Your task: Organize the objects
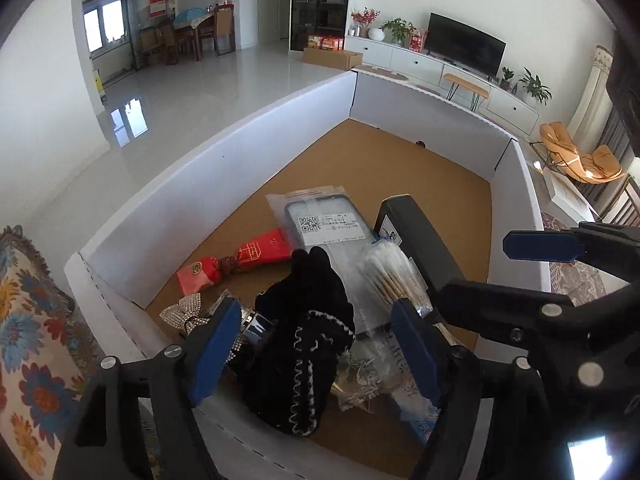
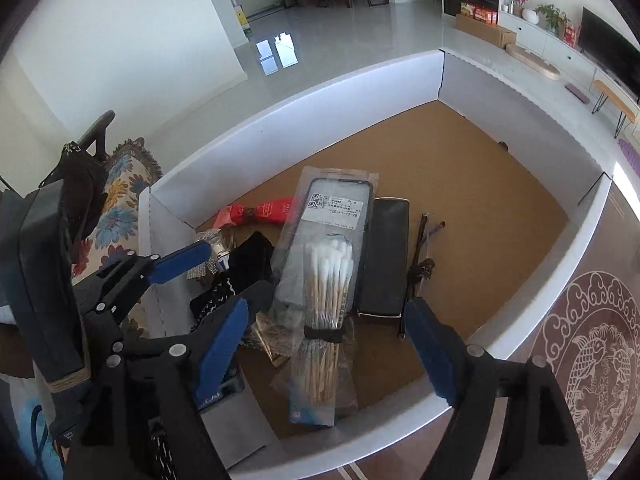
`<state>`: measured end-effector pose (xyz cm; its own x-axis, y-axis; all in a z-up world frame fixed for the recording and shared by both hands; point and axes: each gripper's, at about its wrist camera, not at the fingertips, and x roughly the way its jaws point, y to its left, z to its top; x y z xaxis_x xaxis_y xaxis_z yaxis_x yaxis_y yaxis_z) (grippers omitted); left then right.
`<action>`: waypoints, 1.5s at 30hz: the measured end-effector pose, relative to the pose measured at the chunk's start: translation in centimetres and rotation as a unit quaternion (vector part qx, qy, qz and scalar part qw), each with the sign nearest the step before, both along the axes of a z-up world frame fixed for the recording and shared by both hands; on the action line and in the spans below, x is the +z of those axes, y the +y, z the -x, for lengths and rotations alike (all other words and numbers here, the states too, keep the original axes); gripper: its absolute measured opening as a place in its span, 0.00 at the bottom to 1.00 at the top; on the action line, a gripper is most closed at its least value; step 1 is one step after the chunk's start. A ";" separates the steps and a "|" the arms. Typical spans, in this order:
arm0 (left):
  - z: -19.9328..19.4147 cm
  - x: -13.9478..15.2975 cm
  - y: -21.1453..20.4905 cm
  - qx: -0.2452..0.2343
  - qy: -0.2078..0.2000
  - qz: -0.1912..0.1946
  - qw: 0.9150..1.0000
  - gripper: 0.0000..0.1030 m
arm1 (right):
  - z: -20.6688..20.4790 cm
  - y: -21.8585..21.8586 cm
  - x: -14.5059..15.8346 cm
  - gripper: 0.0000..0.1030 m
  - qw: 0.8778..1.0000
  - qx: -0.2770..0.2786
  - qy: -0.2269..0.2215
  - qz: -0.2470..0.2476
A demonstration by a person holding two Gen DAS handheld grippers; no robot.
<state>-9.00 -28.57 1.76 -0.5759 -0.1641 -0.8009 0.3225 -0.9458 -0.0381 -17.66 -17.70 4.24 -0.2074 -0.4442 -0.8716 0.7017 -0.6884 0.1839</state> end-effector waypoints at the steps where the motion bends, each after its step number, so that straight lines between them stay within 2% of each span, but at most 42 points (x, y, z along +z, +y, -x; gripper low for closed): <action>1: -0.4 0.4 0.1 -0.001 0.005 0.010 1.000 0.89 | 0.4 0.1 -0.4 0.81 1.000 -0.011 0.004 0.004; 3: -1.1 1.2 0.7 -0.003 0.016 0.034 0.999 1.00 | 0.7 1.4 -0.3 0.82 0.999 -0.041 0.005 0.030; 5: -1.2 1.9 1.3 0.012 0.009 0.068 0.998 1.00 | 0.6 3.4 0.8 0.85 0.996 -0.063 0.010 0.055; 7: -1.3 2.8 1.8 0.035 0.021 0.079 0.996 1.00 | 0.2 5.1 2.2 0.91 0.994 -0.079 0.032 0.063; 11: -2.2 4.0 2.5 0.041 0.055 0.033 0.997 1.00 | -0.6 8.3 4.6 0.98 0.991 -0.098 0.070 0.062; 14: -3.0 4.3 3.4 0.070 0.061 0.026 0.995 1.00 | -0.5 10.2 5.2 1.00 0.989 -0.115 0.079 0.046; 17: -3.7 3.9 4.0 0.117 0.044 0.018 0.992 1.00 | -0.5 11.7 5.1 1.00 0.988 -0.125 0.084 0.039; 19: -3.6 3.1 4.3 0.108 0.020 -0.001 0.994 1.00 | -0.5 12.2 4.8 1.00 0.987 -0.132 0.086 0.034; 21: -3.4 2.4 4.4 0.101 -0.005 -0.011 0.995 1.00 | -0.4 12.2 4.5 1.00 0.987 -0.132 0.082 0.030; 26: -3.4 1.5 4.0 0.109 -0.034 -0.004 0.993 1.00 | -0.3 11.1 4.1 1.00 0.988 -0.128 0.083 0.016; 34: -3.8 2.2 1.8 0.119 -0.013 -0.035 0.992 1.00 | -0.1 8.1 4.3 1.00 0.991 -0.109 0.077 0.009; 38: -3.9 2.8 1.8 0.123 -0.004 -0.016 0.992 1.00 | -0.5 7.3 4.6 1.00 0.991 -0.102 0.089 0.008; 45: -4.0 3.6 1.7 0.131 0.011 -0.013 0.991 1.00 | -1.0 6.9 4.9 1.00 0.990 -0.093 0.106 -0.002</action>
